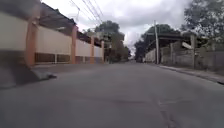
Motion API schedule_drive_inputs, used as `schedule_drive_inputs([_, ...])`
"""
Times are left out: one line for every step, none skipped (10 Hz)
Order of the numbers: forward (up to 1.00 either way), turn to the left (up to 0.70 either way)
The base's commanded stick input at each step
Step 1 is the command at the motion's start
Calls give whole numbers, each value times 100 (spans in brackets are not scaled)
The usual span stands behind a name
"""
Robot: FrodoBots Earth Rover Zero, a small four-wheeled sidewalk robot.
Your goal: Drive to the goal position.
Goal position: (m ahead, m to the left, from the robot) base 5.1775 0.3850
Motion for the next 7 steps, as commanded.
schedule_drive_inputs([100,0])
schedule_drive_inputs([100,0])
schedule_drive_inputs([100,0])
schedule_drive_inputs([100,0])
schedule_drive_inputs([100,0])
schedule_drive_inputs([100,0])
schedule_drive_inputs([100,0])
